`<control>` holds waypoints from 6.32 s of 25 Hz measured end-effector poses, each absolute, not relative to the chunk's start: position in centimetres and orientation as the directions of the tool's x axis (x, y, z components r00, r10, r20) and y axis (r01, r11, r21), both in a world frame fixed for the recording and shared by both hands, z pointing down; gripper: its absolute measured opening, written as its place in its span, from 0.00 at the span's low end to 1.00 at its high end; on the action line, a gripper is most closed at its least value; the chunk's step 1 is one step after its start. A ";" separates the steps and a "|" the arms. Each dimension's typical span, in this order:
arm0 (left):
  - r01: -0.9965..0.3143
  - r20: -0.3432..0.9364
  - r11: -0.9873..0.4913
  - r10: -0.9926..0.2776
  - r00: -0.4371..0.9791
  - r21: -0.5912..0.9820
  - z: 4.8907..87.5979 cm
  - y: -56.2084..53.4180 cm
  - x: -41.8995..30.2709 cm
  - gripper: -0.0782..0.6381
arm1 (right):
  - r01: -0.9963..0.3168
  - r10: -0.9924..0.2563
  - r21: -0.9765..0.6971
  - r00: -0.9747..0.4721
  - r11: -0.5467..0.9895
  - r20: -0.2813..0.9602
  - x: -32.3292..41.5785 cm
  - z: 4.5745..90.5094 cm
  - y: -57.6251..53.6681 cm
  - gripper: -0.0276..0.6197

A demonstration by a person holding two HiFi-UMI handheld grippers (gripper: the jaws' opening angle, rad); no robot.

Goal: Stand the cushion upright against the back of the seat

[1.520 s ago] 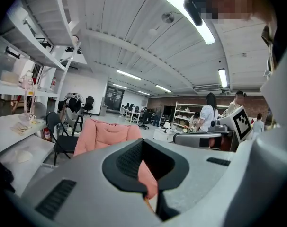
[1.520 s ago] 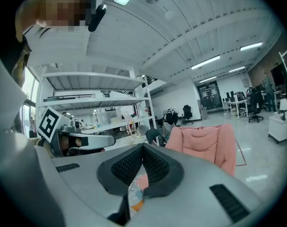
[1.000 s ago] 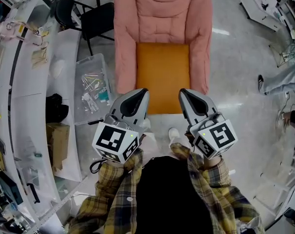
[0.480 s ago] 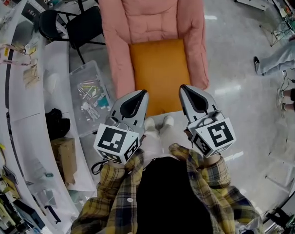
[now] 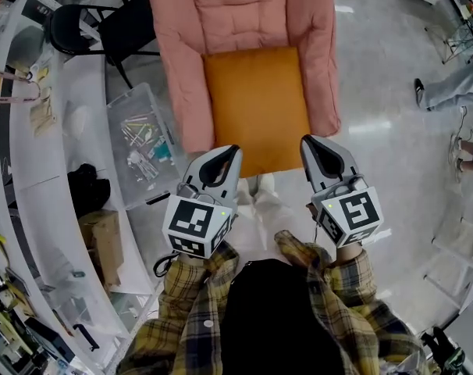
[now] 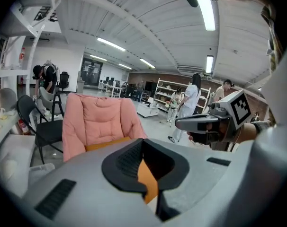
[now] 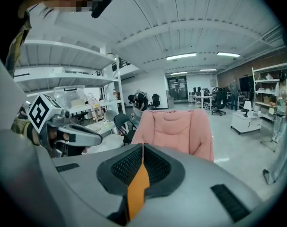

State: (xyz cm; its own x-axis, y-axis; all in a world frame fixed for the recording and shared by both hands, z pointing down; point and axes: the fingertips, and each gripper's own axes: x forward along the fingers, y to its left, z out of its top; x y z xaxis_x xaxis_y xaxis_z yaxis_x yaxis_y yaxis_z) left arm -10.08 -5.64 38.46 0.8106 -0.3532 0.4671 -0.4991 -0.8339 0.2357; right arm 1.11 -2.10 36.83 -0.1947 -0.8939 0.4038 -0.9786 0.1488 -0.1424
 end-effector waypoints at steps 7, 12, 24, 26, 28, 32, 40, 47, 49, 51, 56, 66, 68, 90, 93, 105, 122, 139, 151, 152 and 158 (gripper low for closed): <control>-0.499 0.537 -0.818 -0.294 0.790 0.286 44.2 -6.7 -9.7 0.15 | -0.974 -0.847 -0.155 -0.223 0.168 0.483 3.0 42.4 -1.9 0.08; -0.501 0.606 -0.807 -0.236 0.759 0.313 50.1 -7.0 -9.7 0.26 | -0.959 -0.818 -0.260 -0.240 0.115 0.523 5.2 47.3 -1.6 0.13; -0.577 0.748 -0.721 -0.124 0.652 0.383 63.7 -5.3 -13.1 0.40 | -0.918 -0.710 -0.397 -0.277 -0.004 0.647 8.1 60.2 1.1 0.34; -0.591 0.756 -0.701 -0.113 0.645 0.399 65.2 -5.0 -13.7 0.43 | -0.920 -0.692 -0.391 -0.273 -0.014 0.668 8.4 62.1 1.5 0.36; -0.598 0.763 -0.688 -0.099 0.638 0.411 66.5 -4.7 -14.3 0.47 | -0.924 -0.671 -0.382 -0.270 -0.022 0.691 8.7 63.9 2.0 0.38; -0.608 0.781 -0.673 -0.072 0.621 0.421 69.2 -4.3 -15.0 0.52 | -0.926 -0.622 -0.375 -0.274 -0.034 0.734 9.2 67.6 3.1 0.41; -0.627 0.808 -0.626 0.009 0.589 0.464 74.2 -1.4 -16.0 0.54 | -0.932 -0.490 -0.359 -0.287 -0.056 0.823 10.1 74.3 7.0 0.44; -0.653 0.847 -0.607 0.066 0.527 0.454 77.5 0.3 -17.0 0.56 | -0.932 -0.346 -0.361 -0.332 -0.023 0.878 9.7 79.0 9.6 0.44; -0.656 0.852 -0.604 0.076 0.517 0.452 78.1 0.5 -17.0 0.56 | -0.931 -0.338 -0.362 -0.330 -0.034 0.881 10.0 79.8 9.7 0.44; -0.656 0.861 -0.609 0.092 0.500 0.446 78.9 0.9 -17.0 0.57 | -0.929 -0.334 -0.367 -0.332 -0.046 0.882 10.2 80.5 9.6 0.45; -0.651 0.882 -0.626 0.134 0.452 0.429 80.8 2.1 -17.1 0.57 | -0.929 -0.311 -0.367 -0.335 -0.047 0.889 10.4 81.3 9.5 0.47; -0.677 0.883 -0.591 0.141 0.449 0.439 82.2 2.2 -16.8 0.57 | -0.906 -0.305 -0.417 -0.380 -0.068 0.874 10.3 82.3 9.6 0.49; -0.687 0.881 -0.574 0.145 0.450 0.445 82.4 2.2 -16.8 0.57 | -0.902 -0.292 -0.429 -0.396 -0.055 0.871 10.1 82.3 9.4 0.49; -0.719 0.898 -0.596 0.006 0.440 0.356 76.9 1.1 -16.4 0.28 | -0.935 -0.357 -0.344 -0.353 0.091 0.865 7.2 77.2 8.0 0.17; -0.733 0.897 -0.585 -0.023 0.442 0.346 75.0 0.8 -16.5 0.26 | -0.933 -0.369 -0.349 -0.355 0.085 0.859 6.9 75.4 8.0 0.16; -0.756 0.853 -0.559 -0.155 0.499 0.341 63.3 -2.0 -15.9 0.25 | -0.921 -0.512 -0.389 -0.331 -0.008 0.793 7.7 64.2 5.8 0.14; -0.753 0.812 -0.582 -0.253 0.526 0.307 49.2 -3.4 -14.2 0.25 | -0.899 -0.566 -0.437 -0.339 -0.041 0.751 9.7 50.9 4.8 0.14; -0.762 0.759 -0.563 -0.328 0.562 0.320 44.8 -10.0 -12.5 0.26 | -0.910 -0.610 -0.415 -0.325 -0.007 0.722 11.6 45.8 -2.0 0.14; -0.701 0.732 -0.611 -0.275 0.624 0.368 43.9 -24.5 -8.6 0.30 | -0.888 -0.653 -0.452 -0.294 -0.083 0.698 15.7 44.8 -16.7 0.16; -0.694 0.731 -0.621 -0.270 0.627 0.366 43.8 -25.8 -8.1 0.30 | -0.890 -0.648 -0.448 -0.288 -0.091 0.705 16.2 44.8 -18.1 0.16; -0.656 0.738 -0.664 -0.229 0.635 0.358 44.1 -32.0 -5.3 0.31 | -0.881 -0.642 -0.455 -0.274 -0.132 0.716 18.9 45.1 -24.7 0.18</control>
State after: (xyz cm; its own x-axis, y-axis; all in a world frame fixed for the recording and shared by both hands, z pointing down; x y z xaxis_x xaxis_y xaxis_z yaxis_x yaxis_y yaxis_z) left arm -5.34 -32.05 44.07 0.6346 -0.2295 0.7380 -0.6565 -0.6639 0.3581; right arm 18.94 -24.75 45.09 -0.2740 -0.6421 0.7160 -0.8807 -0.1315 -0.4550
